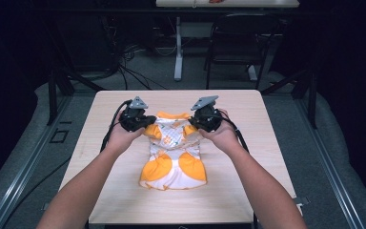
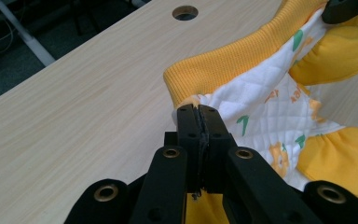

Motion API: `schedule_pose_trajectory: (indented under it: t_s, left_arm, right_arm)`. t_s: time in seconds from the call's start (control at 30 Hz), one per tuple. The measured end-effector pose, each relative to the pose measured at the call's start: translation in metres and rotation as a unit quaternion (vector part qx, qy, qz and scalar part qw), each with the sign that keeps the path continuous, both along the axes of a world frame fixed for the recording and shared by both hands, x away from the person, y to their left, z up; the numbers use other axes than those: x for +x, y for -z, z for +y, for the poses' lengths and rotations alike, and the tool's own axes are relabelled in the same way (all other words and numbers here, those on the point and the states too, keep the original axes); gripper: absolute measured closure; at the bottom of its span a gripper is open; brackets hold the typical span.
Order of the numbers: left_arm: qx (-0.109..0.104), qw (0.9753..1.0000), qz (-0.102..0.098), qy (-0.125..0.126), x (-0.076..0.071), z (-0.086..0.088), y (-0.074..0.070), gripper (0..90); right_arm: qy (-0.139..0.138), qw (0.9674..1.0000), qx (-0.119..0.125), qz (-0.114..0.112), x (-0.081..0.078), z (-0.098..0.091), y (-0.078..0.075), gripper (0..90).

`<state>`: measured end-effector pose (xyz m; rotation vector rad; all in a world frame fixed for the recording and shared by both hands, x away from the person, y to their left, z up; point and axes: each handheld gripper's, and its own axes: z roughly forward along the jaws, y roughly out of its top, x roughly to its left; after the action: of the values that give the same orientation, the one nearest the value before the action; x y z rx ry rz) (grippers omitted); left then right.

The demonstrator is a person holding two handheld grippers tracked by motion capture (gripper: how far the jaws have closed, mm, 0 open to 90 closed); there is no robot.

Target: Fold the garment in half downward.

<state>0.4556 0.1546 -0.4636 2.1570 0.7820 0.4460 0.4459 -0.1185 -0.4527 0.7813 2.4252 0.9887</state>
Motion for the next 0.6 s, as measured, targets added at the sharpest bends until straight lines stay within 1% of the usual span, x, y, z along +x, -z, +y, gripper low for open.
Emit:
schedule_pose_trajectory:
  t_s: [0.1,0.2,0.27,0.3,0.33,0.37,0.43,0.47,0.57,0.6]
  left_arm:
    - [0.002,1.0,0.003,0.004,-0.003,0.0,0.003,88.6]
    - [0.001,1.0,0.005,0.008,-0.005,0.001,0.005,88.6]
    - [0.002,0.9999,0.007,0.009,-0.006,0.001,0.007,88.6]
    - [0.001,1.0,0.006,0.006,-0.007,0.001,0.008,88.6]
    - [0.006,0.9999,0.008,0.009,-0.007,0.001,0.008,88.6]
    - [0.006,0.9999,0.007,0.009,-0.008,0.001,0.009,88.6]
    - [0.006,0.9999,0.009,0.011,-0.008,0.001,0.008,88.6]
    - [0.008,0.9999,0.009,0.012,-0.009,0.001,0.008,88.6]
    - [0.001,0.9999,0.009,0.012,-0.01,0.001,0.009,88.6]
    - [0.002,0.9998,0.011,0.015,-0.011,0.001,0.009,88.5]
  right_arm:
    - [0.0,1.0,0.001,0.002,-0.002,0.0,0.003,84.5]
    - [-0.003,1.0,-0.003,0.004,-0.004,-0.001,0.004,84.5]
    - [-0.007,0.9999,-0.007,0.006,-0.005,0.0,0.004,84.5]
    - [-0.006,1.0,-0.004,0.005,-0.007,0.001,0.004,84.4]
    - [-0.008,0.9999,-0.004,0.005,-0.007,0.001,0.004,84.4]
    - [-0.011,0.9999,-0.01,0.006,-0.008,0.001,0.004,84.4]
    - [-0.013,0.9999,-0.006,0.007,-0.009,0.002,0.005,84.5]
    - [-0.012,0.9999,-0.008,0.007,-0.01,0.002,0.006,84.4]
    - [-0.013,0.9998,-0.007,0.01,-0.011,0.001,0.007,84.4]
    - [-0.014,0.9998,-0.007,0.011,-0.011,0.0,0.007,84.4]
